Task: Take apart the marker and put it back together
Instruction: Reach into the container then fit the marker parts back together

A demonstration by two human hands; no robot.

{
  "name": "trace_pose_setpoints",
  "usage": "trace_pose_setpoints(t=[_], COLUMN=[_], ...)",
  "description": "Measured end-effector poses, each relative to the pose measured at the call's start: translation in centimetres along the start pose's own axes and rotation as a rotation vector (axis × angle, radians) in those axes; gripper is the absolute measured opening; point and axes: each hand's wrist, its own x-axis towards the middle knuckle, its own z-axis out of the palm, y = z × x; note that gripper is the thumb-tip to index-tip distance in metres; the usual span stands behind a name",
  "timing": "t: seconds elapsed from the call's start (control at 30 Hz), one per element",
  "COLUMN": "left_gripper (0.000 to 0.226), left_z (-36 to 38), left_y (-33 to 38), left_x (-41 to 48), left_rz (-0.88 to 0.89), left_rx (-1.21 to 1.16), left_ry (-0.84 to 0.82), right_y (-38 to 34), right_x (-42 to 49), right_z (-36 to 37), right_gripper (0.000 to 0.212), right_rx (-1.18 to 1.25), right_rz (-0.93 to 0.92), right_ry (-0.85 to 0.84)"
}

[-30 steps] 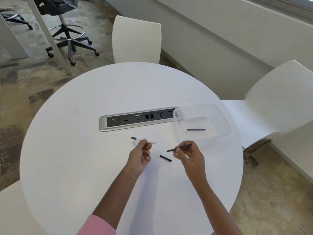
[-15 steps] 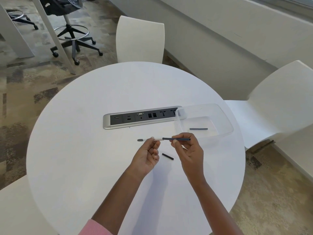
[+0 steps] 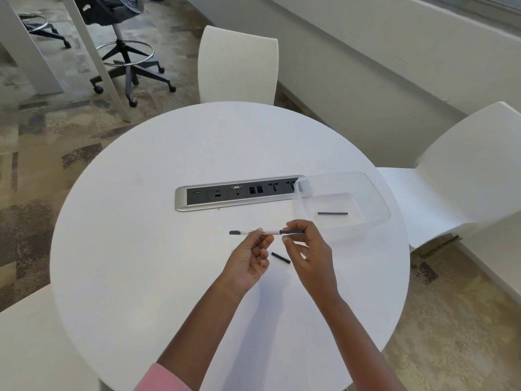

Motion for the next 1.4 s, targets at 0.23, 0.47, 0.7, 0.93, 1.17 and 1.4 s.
trace_pose_setpoints(t=[0.23,0.47,0.7,0.93,1.17,1.4], left_gripper=[0.011,0.012,0.014,0.013,0.011,0.01], left_z=[-0.3,-0.7,-1.6,-2.4,-2.6,-2.5], left_y=[-0.1,0.1,0.6,0.9,1.0,0.4], left_x=[0.1,0.3,0.3,0.0,-0.3,-0.4], left_rz=[-0.035,-0.026,0.005,0.024,0.037,0.049], left_rx=[-0.056,-0.098,-0.134,-0.112,-0.087,-0.078], left_ry=[-0.012,0.03,0.075,0.091,0.101,0.12], right_y=[1.1,3.1,7.4,9.3,8.9,3.9], right_x=[-1.3,-1.0,0.9,0.8,0.6,0.2], right_z=[0.3,0.5,0.3,0.7,0.4,-0.1], right_gripper=[0.056,0.051,0.028,0.02,0.006,0.016], right_rx=[-0.292,-0.373,-0.655,-0.777,-0.632,-0.178], right_rz=[-0.178,-0.187,0.24,0.35,0.362,0.277], right_ry=[-0.061,-0.073,-0.21,-0.286,-0.202,0.042])
